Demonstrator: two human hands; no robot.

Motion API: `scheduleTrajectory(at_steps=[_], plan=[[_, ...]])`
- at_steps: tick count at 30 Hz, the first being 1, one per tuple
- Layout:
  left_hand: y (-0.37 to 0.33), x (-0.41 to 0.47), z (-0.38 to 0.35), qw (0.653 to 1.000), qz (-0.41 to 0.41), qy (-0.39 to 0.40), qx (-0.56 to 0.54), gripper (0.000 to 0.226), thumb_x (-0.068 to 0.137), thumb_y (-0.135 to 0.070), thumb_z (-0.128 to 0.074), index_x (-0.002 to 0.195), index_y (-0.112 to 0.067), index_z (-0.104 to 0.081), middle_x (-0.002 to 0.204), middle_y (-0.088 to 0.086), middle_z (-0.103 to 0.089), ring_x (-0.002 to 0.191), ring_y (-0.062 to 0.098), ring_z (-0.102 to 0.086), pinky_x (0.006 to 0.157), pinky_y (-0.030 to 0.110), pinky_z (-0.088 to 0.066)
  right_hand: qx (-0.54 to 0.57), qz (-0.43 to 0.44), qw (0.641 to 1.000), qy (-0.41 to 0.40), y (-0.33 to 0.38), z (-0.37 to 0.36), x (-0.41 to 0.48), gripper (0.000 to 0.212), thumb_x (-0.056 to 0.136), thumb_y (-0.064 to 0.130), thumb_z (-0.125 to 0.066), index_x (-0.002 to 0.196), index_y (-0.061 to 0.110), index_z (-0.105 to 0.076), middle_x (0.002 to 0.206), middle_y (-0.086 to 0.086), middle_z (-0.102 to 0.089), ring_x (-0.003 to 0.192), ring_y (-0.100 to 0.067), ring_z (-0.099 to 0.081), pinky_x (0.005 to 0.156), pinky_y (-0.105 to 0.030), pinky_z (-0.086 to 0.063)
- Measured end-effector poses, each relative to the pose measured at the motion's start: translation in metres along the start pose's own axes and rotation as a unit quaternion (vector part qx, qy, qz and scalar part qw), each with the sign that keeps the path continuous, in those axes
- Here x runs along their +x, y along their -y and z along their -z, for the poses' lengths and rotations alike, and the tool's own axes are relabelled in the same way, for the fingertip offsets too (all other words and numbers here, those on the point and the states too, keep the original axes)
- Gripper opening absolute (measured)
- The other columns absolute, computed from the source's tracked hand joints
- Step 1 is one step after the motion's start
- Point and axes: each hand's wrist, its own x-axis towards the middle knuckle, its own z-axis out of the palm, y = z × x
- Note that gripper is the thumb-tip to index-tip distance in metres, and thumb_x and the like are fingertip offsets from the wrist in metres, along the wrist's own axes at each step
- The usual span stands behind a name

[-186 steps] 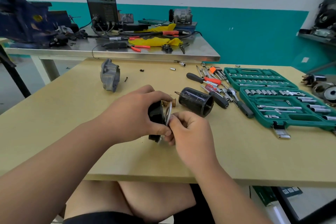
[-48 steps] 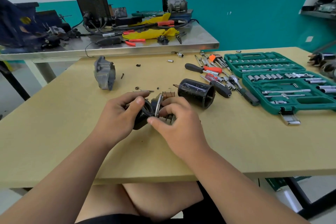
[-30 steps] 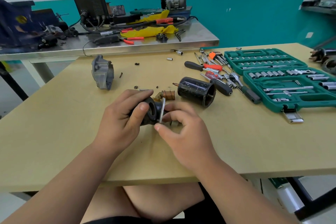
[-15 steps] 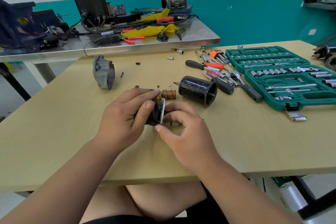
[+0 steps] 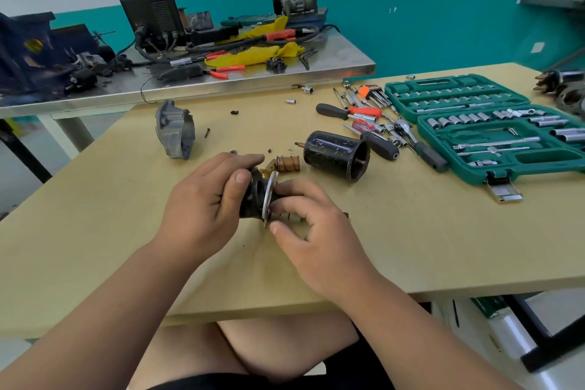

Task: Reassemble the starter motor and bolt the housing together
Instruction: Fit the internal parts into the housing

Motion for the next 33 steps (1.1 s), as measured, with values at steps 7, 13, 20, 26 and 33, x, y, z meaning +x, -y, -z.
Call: scheduleTrajectory(at_steps=[7,13,20,26,33], plan=[[-0.012,0.016,0.011,0.986,-0.106,0.095,0.088,0.071,0.076,-0.080,-0.042,0.128,-0.032,-0.049,0.099,-0.001,-0.065,0.087,0.016,-0.062,0.064,0.034,-0.054,0.020,-0.005,1.000,-0.016,-0.003,0.001,0.009,0.007,0.085,0.014,-0.067,0.090,0.017,-0.072,0.111,0.017,-0.057,0.101,0.005,-0.054,0.083,-0.010,-0.042],[-0.018,0.018,0.013,0.968,-0.159,0.128,0.145,0.066,0.071,-0.065,-0.057,0.116,-0.018,-0.071,0.094,0.010,-0.060,0.075,0.026,-0.063,0.051,0.035,-0.053,-0.002,-0.007,1.000,0.005,-0.006,0.003,0.011,0.007,0.085,0.011,-0.066,0.089,0.013,-0.072,0.111,0.015,-0.055,0.099,0.001,-0.054,0.084,-0.011,-0.043],[-0.024,0.017,0.010,0.974,-0.128,0.127,0.139,0.043,0.072,-0.050,-0.059,0.099,-0.022,-0.077,0.091,0.007,-0.055,0.070,0.023,-0.059,0.048,0.036,-0.052,-0.015,0.000,1.000,0.020,-0.004,0.007,0.012,0.009,0.086,0.013,-0.066,0.092,0.013,-0.072,0.120,0.010,-0.056,0.103,-0.002,-0.054,0.088,-0.017,-0.043],[-0.037,0.026,0.008,0.989,-0.017,0.105,0.102,0.045,0.066,-0.056,-0.053,0.094,-0.029,-0.076,0.097,-0.007,-0.046,0.066,0.018,-0.056,0.054,0.032,-0.051,0.012,0.002,0.999,0.038,-0.004,0.021,0.015,0.009,0.085,0.014,-0.069,0.092,0.013,-0.074,0.116,0.013,-0.059,0.102,0.002,-0.055,0.085,-0.010,-0.041],[-0.047,0.052,-0.008,0.977,0.037,0.147,0.150,0.030,0.076,-0.055,-0.057,0.096,-0.037,-0.071,0.103,-0.019,-0.052,0.083,0.009,-0.057,0.061,0.024,-0.048,0.066,-0.043,0.997,-0.017,-0.011,0.028,0.021,0.009,0.087,0.014,-0.065,0.088,0.016,-0.074,0.108,0.015,-0.059,0.091,0.007,-0.055,0.071,-0.004,-0.039]])
